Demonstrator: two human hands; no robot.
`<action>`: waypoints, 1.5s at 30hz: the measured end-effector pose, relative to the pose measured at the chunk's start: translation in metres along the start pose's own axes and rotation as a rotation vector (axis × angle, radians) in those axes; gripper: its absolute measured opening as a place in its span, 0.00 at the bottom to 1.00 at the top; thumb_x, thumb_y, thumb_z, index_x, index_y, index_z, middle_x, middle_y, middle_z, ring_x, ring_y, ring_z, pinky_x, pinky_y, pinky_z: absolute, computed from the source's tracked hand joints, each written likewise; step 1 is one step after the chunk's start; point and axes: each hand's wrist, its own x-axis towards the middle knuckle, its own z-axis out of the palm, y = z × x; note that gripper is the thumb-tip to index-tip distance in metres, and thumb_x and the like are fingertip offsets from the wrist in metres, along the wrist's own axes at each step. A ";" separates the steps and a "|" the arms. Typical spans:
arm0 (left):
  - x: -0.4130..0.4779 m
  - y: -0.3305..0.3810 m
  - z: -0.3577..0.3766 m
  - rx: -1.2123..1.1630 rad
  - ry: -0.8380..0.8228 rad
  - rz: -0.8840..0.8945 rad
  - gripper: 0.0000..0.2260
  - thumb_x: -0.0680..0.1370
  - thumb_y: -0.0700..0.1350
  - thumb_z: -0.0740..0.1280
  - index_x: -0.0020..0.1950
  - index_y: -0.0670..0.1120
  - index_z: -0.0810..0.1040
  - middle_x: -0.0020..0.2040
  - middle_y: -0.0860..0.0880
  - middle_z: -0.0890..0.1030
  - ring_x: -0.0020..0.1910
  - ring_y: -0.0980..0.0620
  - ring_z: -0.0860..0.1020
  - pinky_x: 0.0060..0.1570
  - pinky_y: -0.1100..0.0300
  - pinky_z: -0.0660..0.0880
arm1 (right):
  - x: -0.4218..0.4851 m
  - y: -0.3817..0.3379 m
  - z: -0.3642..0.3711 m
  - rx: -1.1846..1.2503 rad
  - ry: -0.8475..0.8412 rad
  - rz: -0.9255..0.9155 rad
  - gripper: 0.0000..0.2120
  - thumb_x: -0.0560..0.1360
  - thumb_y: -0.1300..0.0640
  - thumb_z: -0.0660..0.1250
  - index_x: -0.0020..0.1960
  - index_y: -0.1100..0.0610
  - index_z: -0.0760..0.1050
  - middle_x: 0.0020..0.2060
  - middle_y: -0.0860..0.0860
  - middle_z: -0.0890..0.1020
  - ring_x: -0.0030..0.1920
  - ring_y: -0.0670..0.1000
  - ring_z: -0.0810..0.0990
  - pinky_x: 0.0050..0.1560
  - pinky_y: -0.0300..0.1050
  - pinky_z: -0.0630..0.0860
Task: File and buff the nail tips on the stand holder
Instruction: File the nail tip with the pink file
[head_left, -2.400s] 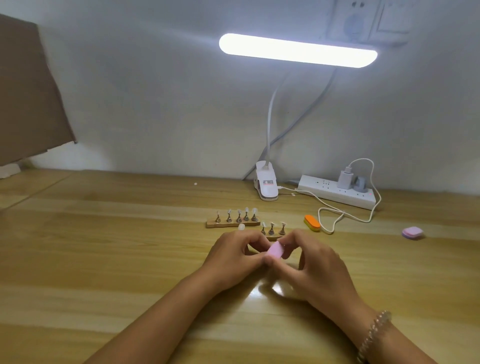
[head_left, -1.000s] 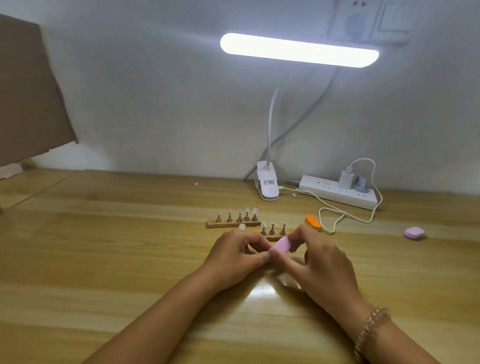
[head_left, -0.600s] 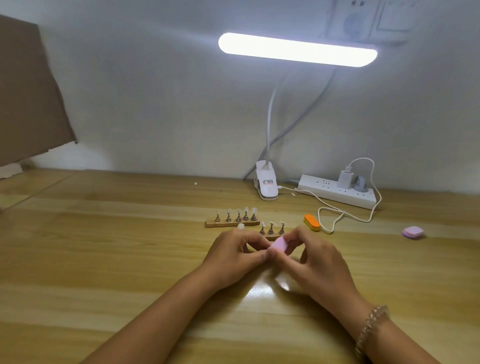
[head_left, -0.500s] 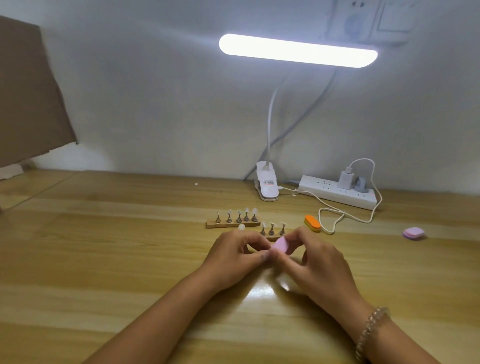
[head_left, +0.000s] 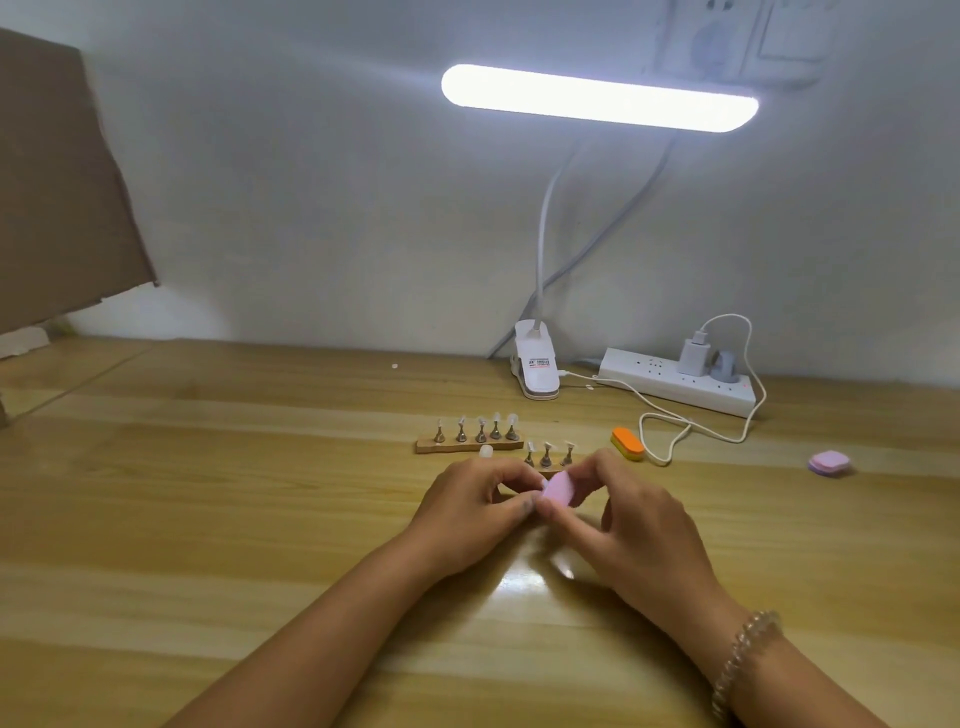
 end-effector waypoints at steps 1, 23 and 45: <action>0.000 -0.001 0.000 0.001 -0.006 -0.002 0.06 0.79 0.43 0.70 0.53 0.51 0.85 0.49 0.56 0.85 0.31 0.68 0.74 0.39 0.64 0.69 | -0.001 -0.002 0.001 0.001 -0.015 -0.029 0.17 0.69 0.33 0.65 0.48 0.44 0.71 0.42 0.36 0.80 0.32 0.39 0.73 0.33 0.40 0.68; 0.001 0.002 0.001 0.073 -0.005 -0.020 0.07 0.81 0.45 0.66 0.51 0.56 0.82 0.46 0.62 0.82 0.45 0.61 0.78 0.47 0.58 0.75 | -0.002 -0.004 0.002 -0.025 -0.022 -0.022 0.19 0.68 0.30 0.64 0.48 0.44 0.69 0.43 0.34 0.80 0.37 0.40 0.77 0.36 0.42 0.73; -0.001 0.002 0.001 0.019 -0.008 -0.010 0.04 0.77 0.49 0.71 0.46 0.59 0.83 0.45 0.60 0.84 0.31 0.65 0.73 0.39 0.61 0.69 | 0.004 0.003 0.001 0.013 0.023 0.006 0.14 0.71 0.35 0.66 0.47 0.45 0.73 0.42 0.38 0.79 0.36 0.41 0.75 0.36 0.42 0.72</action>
